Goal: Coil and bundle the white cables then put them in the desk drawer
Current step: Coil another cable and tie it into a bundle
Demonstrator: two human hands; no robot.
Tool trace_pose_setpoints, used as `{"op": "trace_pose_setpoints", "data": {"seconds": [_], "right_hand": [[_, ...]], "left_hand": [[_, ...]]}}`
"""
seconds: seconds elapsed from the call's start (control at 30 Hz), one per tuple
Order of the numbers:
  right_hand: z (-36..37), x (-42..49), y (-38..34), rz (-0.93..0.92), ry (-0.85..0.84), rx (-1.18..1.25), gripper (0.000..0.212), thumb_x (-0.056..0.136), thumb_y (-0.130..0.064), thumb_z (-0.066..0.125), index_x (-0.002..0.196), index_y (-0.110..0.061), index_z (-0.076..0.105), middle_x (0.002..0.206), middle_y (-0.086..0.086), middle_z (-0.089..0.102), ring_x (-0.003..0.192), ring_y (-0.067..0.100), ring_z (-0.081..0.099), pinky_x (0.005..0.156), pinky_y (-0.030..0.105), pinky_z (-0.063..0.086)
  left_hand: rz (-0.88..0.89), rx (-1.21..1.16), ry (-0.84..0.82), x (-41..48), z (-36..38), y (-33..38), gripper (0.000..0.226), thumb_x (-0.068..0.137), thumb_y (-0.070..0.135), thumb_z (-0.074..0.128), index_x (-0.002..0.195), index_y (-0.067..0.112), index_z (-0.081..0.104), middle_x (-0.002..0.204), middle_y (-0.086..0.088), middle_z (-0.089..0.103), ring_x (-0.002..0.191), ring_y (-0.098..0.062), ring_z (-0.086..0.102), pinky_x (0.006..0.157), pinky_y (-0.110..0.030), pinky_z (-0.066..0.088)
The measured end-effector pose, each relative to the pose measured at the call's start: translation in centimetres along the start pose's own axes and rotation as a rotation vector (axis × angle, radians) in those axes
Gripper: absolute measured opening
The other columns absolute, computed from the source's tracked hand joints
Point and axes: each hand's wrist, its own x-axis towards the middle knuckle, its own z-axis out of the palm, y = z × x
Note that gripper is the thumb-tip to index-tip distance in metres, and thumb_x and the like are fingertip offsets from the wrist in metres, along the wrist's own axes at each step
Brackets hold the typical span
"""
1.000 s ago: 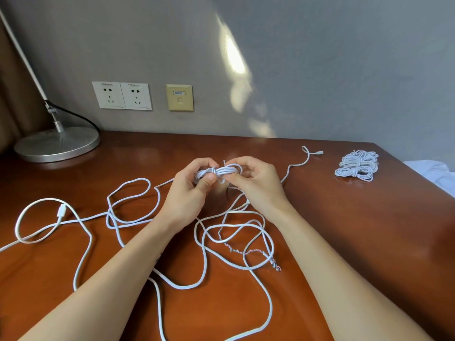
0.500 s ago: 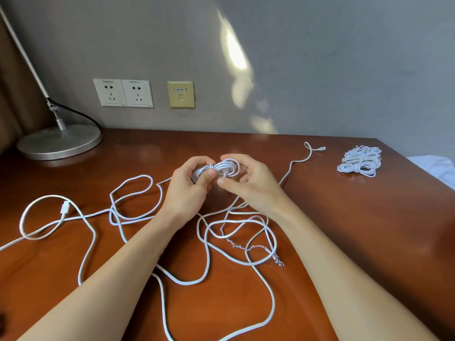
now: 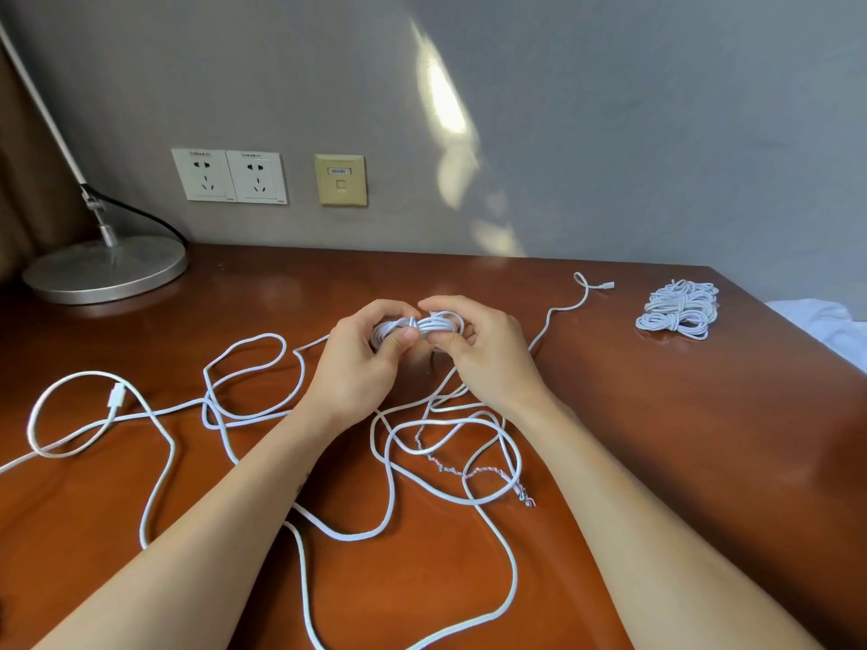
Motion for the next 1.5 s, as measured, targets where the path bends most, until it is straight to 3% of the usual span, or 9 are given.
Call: {"op": "trace_pose_setpoints", "data": {"seconds": [0.23,0.37,0.5,0.77,0.9,1.0,1.2,1.37,1.5], "right_hand": [[-0.1,0.1,0.2,-0.001,0.058,-0.083,0.029,0.094,-0.03,0.075,0.122,-0.031,0.07,0.111,-0.013,0.069,0.095,0.003,0.068,0.079,0.017,0.058],[-0.4,0.4,0.4,-0.06,0.096,-0.254,0.026,0.091,-0.038,0.076,0.115,-0.031,0.071,0.115,-0.015,0.06,0.107,0.007,0.056,0.086,0.022,0.051],[-0.9,0.4,0.2,-0.086,0.108,-0.363,0.029,0.09,-0.042,0.077,0.112,-0.024,0.072,0.118,-0.014,0.061,0.112,0.003,0.047,0.082,0.008,0.035],[-1.1,0.4,0.9,-0.072,0.132,-0.3,0.028,0.083,-0.043,0.083,0.099,-0.024,0.068,0.1,-0.016,0.059,0.099,0.006,0.052,0.08,0.024,0.05],[-1.8,0.5,0.7,-0.069,0.137,-0.325,0.028,0.083,-0.043,0.083,0.097,-0.025,0.066,0.101,-0.015,0.06,0.099,0.005,0.05,0.081,0.023,0.047],[-2.6,0.5,0.7,-0.094,0.164,-0.395,0.028,0.085,-0.048,0.08,0.095,-0.027,0.064,0.101,-0.017,0.062,0.099,0.004,0.048,0.079,0.019,0.04],[-5.6,-1.1,1.6,-0.092,0.202,-0.488,0.027,0.089,-0.051,0.075,0.101,-0.029,0.066,0.105,-0.017,0.064,0.099,0.006,0.05,0.081,0.021,0.041],[-9.4,-2.6,2.2,-0.047,0.22,-0.533,0.032,0.088,-0.057,0.072,0.104,-0.029,0.067,0.106,-0.016,0.066,0.098,0.008,0.052,0.085,0.026,0.041],[-12.7,-3.7,3.3,-0.033,0.253,-0.601,0.036,0.089,-0.062,0.068,0.104,-0.029,0.068,0.107,-0.016,0.068,0.101,0.012,0.055,0.088,0.033,0.046]], "left_hand": [[0.014,0.031,0.028,0.2,-0.2,-0.3,0.013,0.102,0.022,0.063,0.113,0.022,0.068,0.096,0.009,0.07,0.085,-0.011,0.066,0.073,-0.021,0.051],[-0.002,0.044,0.061,0.2,0.0,-0.2,0.015,0.101,0.021,0.064,0.116,0.022,0.069,0.101,0.01,0.071,0.092,-0.012,0.068,0.078,-0.021,0.054],[-0.015,0.06,0.069,0.3,0.1,-0.2,0.019,0.101,0.023,0.064,0.119,0.023,0.069,0.104,0.012,0.072,0.097,-0.01,0.069,0.084,-0.023,0.057],[-0.04,0.143,0.042,0.2,0.3,-0.3,0.019,0.102,0.031,0.063,0.118,0.023,0.067,0.099,0.013,0.07,0.091,-0.009,0.067,0.075,-0.014,0.051],[0.004,0.217,0.043,0.1,0.4,-0.1,0.023,0.101,0.029,0.065,0.123,0.022,0.067,0.111,0.011,0.066,0.1,-0.011,0.065,0.088,-0.026,0.055],[0.05,0.243,0.03,0.4,0.5,0.5,0.029,0.099,0.029,0.067,0.128,0.023,0.063,0.119,0.01,0.066,0.108,-0.009,0.063,0.092,-0.028,0.056],[0.156,0.352,-0.047,1.4,2.0,2.5,0.033,0.098,0.034,0.067,0.128,0.021,0.063,0.118,0.009,0.064,0.102,-0.009,0.061,0.086,-0.028,0.056],[0.231,0.479,-0.127,2.2,4.8,4.9,0.03,0.1,0.038,0.064,0.127,0.023,0.062,0.111,0.013,0.057,0.094,-0.012,0.06,0.073,-0.025,0.046],[0.292,0.577,-0.197,3.2,7.4,6.9,0.037,0.101,0.05,0.056,0.129,0.026,0.061,0.113,0.012,0.057,0.092,-0.014,0.063,0.076,-0.034,0.05]]}}
